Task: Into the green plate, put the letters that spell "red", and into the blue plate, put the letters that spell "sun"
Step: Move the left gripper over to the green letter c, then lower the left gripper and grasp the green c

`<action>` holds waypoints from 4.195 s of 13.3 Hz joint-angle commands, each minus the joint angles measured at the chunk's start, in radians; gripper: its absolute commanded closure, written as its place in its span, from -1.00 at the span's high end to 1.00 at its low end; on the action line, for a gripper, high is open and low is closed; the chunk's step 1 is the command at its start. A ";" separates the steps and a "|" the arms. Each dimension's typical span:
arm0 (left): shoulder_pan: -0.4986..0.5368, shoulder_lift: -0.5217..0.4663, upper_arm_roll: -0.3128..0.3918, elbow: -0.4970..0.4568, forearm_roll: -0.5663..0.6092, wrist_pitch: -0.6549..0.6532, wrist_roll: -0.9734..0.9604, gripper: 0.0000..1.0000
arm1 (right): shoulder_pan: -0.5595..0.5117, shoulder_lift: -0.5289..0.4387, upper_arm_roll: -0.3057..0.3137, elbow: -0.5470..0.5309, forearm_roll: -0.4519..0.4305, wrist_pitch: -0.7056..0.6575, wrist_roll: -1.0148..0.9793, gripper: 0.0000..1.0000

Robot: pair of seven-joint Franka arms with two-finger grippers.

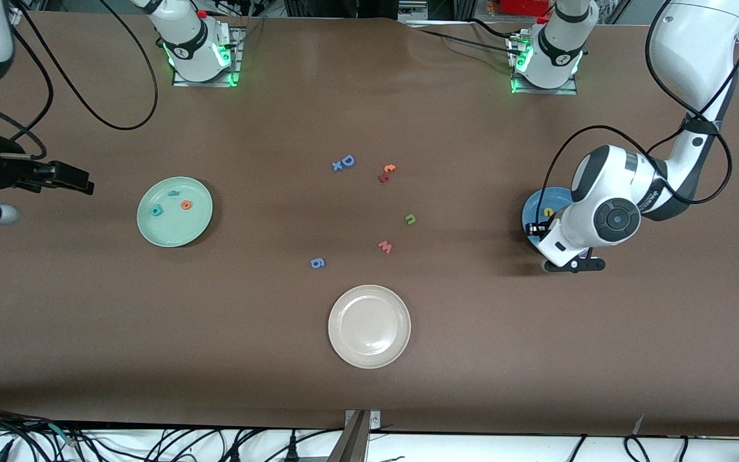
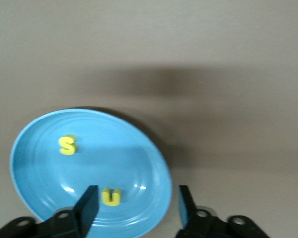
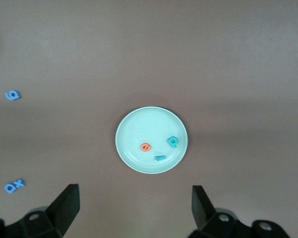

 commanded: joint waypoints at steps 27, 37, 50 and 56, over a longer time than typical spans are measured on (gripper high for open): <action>-0.456 0.192 -0.009 -0.011 0.143 0.454 -1.098 0.87 | 0.002 -0.009 0.002 -0.010 -0.020 -0.049 0.014 0.99; -0.464 0.214 -0.003 0.025 0.143 0.421 -1.095 0.29 | 0.002 -0.009 0.000 -0.010 -0.020 -0.050 0.009 0.99; -0.464 0.240 -0.003 0.069 0.143 0.413 -1.093 0.01 | 0.002 -0.009 0.000 -0.010 -0.020 -0.050 0.006 0.99; -0.464 0.238 -0.003 0.067 0.145 0.411 -1.093 -0.31 | 0.001 -0.009 -0.001 -0.010 -0.020 -0.050 0.006 0.99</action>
